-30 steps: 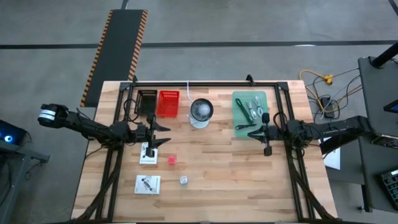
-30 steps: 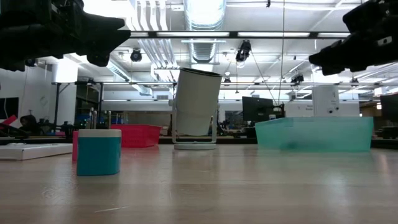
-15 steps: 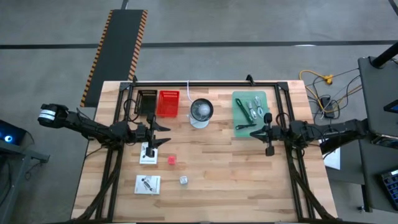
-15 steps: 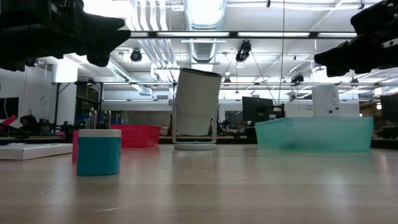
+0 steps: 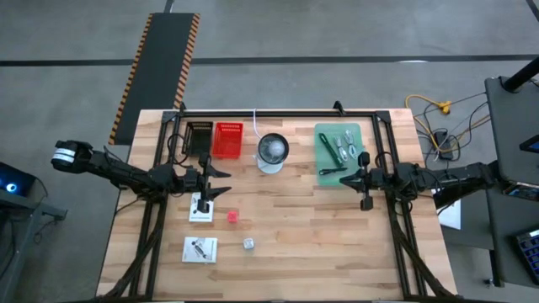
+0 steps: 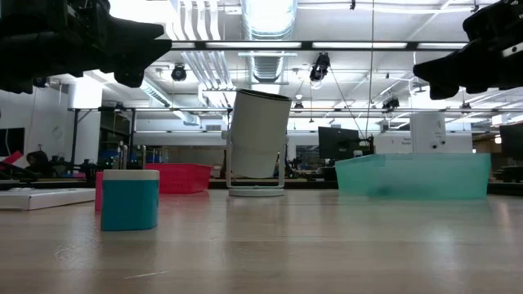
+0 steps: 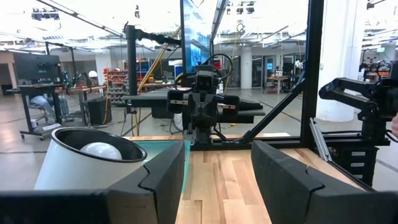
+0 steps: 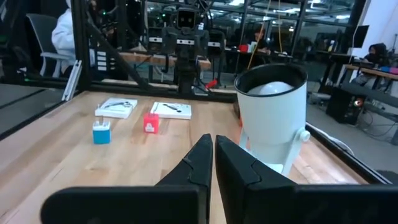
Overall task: Pick and place items into bin
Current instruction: Put the pink charger adapter into the black bin
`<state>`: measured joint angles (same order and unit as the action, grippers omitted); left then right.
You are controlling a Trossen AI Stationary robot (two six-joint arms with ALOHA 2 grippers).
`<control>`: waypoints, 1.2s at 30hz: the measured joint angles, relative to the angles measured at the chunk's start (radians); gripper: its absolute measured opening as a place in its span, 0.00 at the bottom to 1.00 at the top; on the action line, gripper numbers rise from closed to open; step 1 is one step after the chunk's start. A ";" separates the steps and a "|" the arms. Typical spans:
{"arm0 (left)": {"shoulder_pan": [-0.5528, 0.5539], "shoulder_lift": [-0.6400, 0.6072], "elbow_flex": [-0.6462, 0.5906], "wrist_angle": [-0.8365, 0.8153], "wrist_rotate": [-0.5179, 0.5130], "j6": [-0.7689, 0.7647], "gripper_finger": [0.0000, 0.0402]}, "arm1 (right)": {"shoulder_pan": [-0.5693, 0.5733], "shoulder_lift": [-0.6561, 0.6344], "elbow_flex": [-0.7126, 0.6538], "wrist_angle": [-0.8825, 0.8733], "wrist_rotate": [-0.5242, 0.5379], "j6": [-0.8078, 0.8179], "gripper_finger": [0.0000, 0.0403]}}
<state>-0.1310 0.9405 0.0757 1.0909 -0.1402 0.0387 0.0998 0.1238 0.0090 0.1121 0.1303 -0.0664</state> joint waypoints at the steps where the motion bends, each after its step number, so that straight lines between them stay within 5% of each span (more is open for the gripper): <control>1: 0.000 0.000 0.000 0.000 0.000 0.002 0.43 | 0.000 0.000 0.000 0.000 0.000 0.004 0.02; 7: 0.000 0.000 0.000 -0.001 0.000 0.003 0.43 | 0.000 0.018 0.000 -0.033 0.000 0.163 0.02; 14: 0.000 0.004 -0.001 -0.021 0.000 0.001 0.43 | 0.000 0.079 0.000 -0.078 0.023 0.153 0.02; 28: -0.006 0.055 0.010 -0.045 0.008 -0.067 0.43 | 0.000 0.100 0.000 -0.068 0.108 -0.045 0.02; 36: -0.057 0.188 0.105 -0.090 0.026 0.015 0.43 | 0.000 0.100 0.000 -0.068 0.108 -0.128 0.02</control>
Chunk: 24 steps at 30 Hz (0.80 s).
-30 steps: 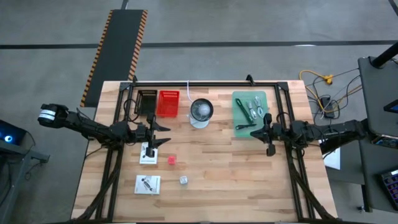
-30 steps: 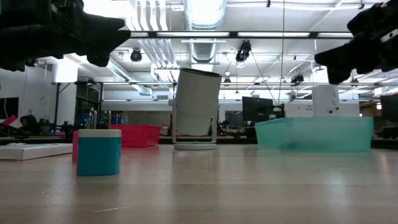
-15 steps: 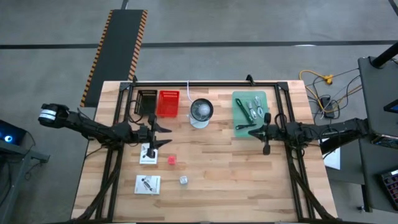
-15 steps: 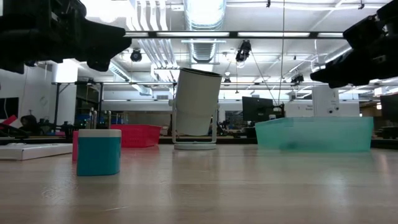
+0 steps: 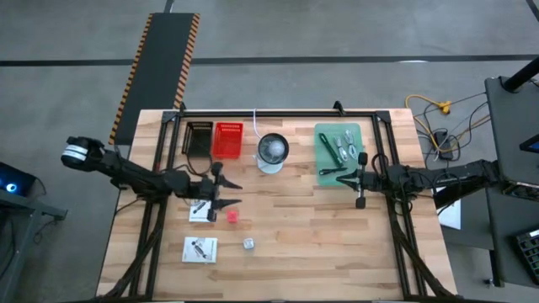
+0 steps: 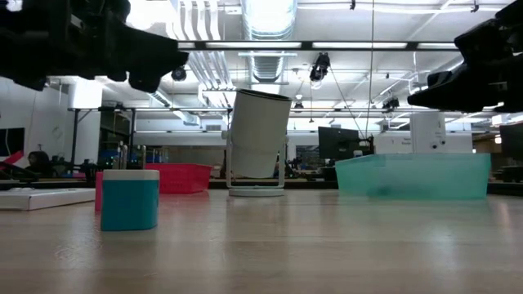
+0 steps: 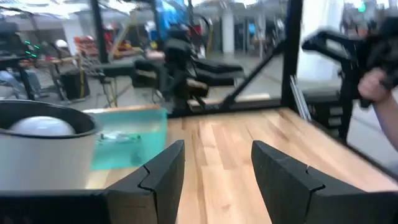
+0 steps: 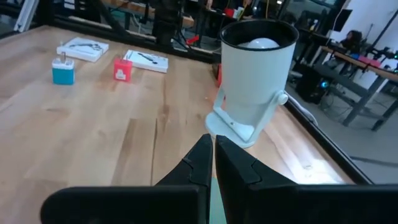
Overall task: Pick and place items into bin
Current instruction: Put the pink charger adapter into the black bin
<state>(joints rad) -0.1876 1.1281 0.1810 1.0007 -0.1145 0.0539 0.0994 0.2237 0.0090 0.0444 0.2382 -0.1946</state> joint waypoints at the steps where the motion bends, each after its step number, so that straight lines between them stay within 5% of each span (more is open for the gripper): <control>1: -0.006 0.023 0.019 -0.010 0.001 0.007 0.43 | 0.000 0.000 0.000 0.000 0.000 -0.005 0.02; 15: -0.105 0.164 0.217 -0.240 -0.003 -0.068 0.42 | 0.000 0.000 0.000 0.028 -0.001 -0.067 0.02; 24: -0.173 0.201 0.342 -0.431 -0.006 -0.077 0.38 | 0.000 0.001 0.000 0.041 -0.002 0.053 0.02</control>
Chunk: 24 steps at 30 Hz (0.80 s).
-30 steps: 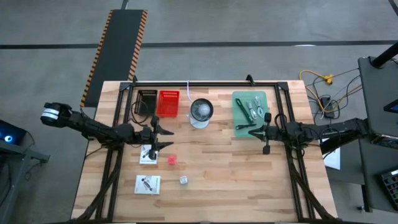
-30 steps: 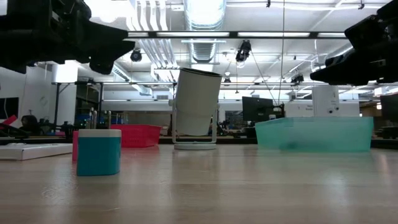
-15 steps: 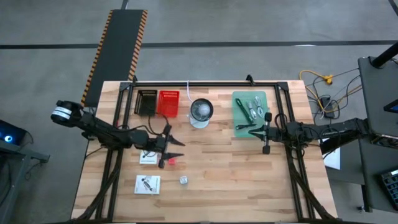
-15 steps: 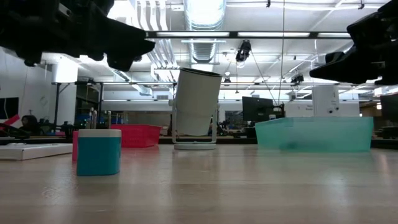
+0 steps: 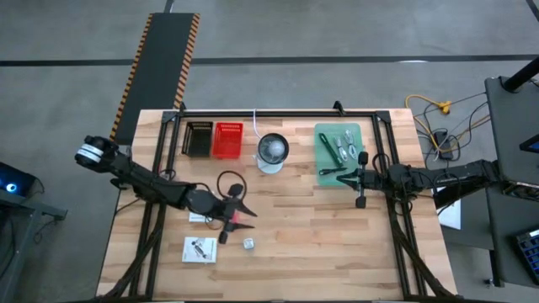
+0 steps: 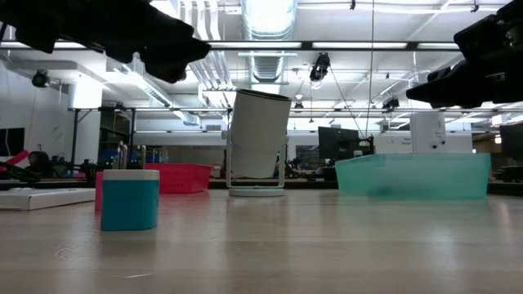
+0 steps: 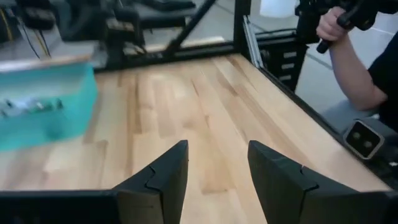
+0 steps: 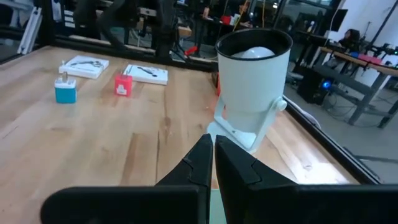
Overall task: Pick and place items into bin
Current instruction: Put the pink charger adapter into the black bin
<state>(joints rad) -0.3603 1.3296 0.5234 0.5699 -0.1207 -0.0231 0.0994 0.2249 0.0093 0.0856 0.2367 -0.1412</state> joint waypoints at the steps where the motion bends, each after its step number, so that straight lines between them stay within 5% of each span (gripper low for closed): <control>1: -0.004 0.000 0.006 -0.022 0.000 -0.022 0.38 | 0.000 0.000 0.000 0.000 0.000 0.000 0.02; 10: -0.059 -0.001 0.069 -0.384 -0.127 -0.196 0.37 | 0.000 0.000 0.000 0.000 0.000 -0.015 0.02; 17: -0.086 -0.011 0.131 -0.495 -0.124 -0.203 0.37 | 0.000 0.001 0.000 0.000 0.000 -0.015 0.02; 24: -0.089 -0.014 0.297 -0.947 -0.116 -0.233 0.37 | 0.000 0.000 0.000 0.001 0.001 -0.016 0.02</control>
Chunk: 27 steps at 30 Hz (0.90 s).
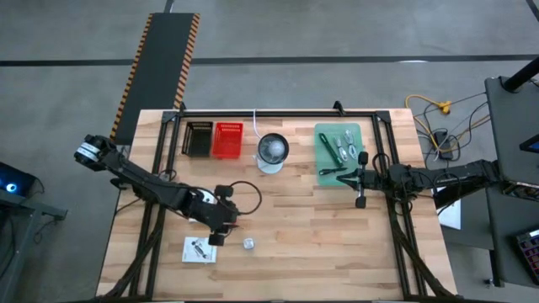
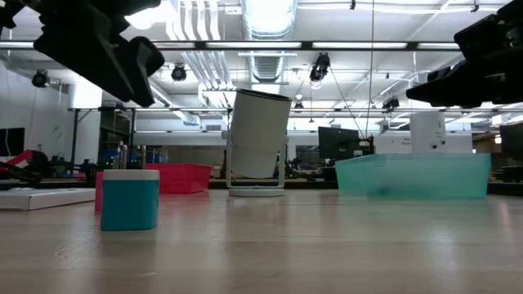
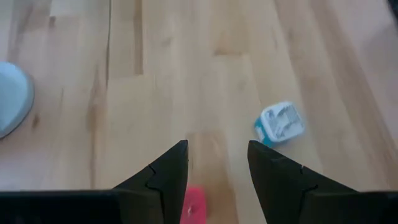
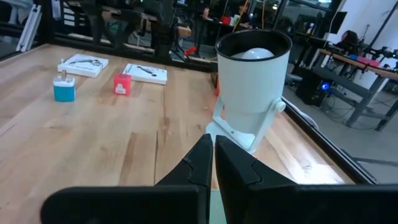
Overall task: Pick and place items into bin
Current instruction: Put the pink charger adapter into the black bin
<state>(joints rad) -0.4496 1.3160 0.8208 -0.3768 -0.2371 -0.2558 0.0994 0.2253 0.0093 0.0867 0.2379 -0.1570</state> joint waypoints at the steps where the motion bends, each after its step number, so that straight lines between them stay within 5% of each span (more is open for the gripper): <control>1: 0.000 0.001 0.015 -0.028 0.000 0.000 0.37 | 0.000 0.000 0.000 0.001 0.000 0.000 0.02; 11: 0.032 0.001 0.055 -0.087 0.005 -0.010 0.38 | 0.000 0.000 0.000 0.020 0.001 -0.003 0.02; 21: 0.032 0.014 0.027 -0.136 0.010 -0.079 0.65 | 0.000 0.000 0.001 0.029 0.001 0.002 0.02; 27: 0.033 0.068 0.008 -0.159 0.010 -0.093 0.70 | 0.000 0.000 0.001 0.024 0.000 0.031 0.02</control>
<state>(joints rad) -0.4168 1.3843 0.8287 -0.5354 -0.2272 -0.3491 0.0997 0.2256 0.0101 0.1103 0.2383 -0.1256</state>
